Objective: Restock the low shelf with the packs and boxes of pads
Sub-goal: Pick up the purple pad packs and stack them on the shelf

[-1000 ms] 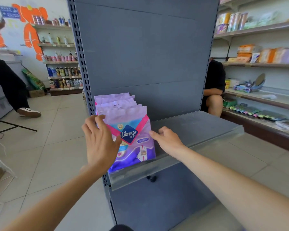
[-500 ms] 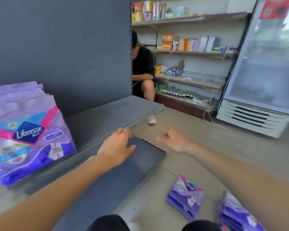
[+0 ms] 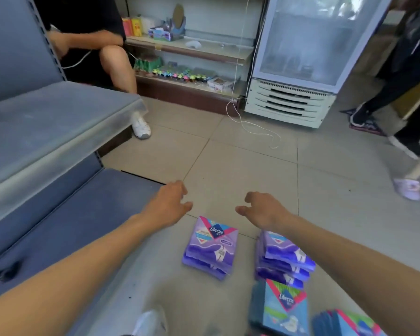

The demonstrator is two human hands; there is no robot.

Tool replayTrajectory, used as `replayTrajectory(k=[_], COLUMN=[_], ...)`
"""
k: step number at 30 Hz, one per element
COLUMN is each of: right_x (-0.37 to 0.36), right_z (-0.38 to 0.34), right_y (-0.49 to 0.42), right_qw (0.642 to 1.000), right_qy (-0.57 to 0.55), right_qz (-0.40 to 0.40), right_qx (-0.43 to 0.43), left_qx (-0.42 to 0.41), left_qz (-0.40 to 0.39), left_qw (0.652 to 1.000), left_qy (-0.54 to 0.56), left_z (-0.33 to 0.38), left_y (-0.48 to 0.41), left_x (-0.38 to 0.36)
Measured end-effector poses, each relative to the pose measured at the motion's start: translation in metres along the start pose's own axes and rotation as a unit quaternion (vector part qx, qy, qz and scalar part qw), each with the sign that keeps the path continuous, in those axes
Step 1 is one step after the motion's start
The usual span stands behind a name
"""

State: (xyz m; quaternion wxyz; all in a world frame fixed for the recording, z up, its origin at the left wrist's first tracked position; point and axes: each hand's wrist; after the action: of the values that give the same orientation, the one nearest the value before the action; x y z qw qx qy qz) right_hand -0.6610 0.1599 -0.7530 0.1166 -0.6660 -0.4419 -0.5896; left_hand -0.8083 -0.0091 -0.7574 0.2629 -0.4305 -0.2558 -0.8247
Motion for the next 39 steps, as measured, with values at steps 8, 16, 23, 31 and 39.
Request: replayTrajectory(k=[8,16,23,31,39], right_x=[-0.111,-0.232,-0.276,-0.219,-0.053], right_z=[0.056,0.087,0.083,0.056,-0.03], right_y=[-0.102,-0.155,-0.175,-0.15,-0.082], right_qw=[0.97,0.834,0.782,0.784,0.802], right_qy=[-0.193,-0.456,-0.537,-0.565,-0.591], right_qz=[-0.032,-0.047,-0.042,-0.016,0.054], right_qx=[-0.147,-0.308,-0.314,-0.256,-0.069], left_qx=[0.143,0.276,0.272,0.25,0.144], left_qz=[-0.094,-0.158,-0.153,-0.094,0.072], left_qw=[0.974,0.936,0.914,0.92,0.936], left_qy=[0.146,0.151,0.257,0.287,0.314], left_z=[-0.044,-0.109,-0.127,-0.099,-0.028], left_y=[-0.12,-0.163,-0.163,-0.129,-0.066], left_x=[-0.126,-0.252,-0.28,-0.214,-0.031])
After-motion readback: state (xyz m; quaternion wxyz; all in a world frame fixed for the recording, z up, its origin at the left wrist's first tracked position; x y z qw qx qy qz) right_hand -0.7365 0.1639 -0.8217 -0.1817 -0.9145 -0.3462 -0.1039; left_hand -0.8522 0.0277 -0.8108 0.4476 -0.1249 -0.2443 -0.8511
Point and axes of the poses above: each hand's wrist, its own y-axis away from the middle knuckle, its own x-axis out of the back of the hand, z = x × y, and after that the axes turned 2 degrees about -z, right-handed
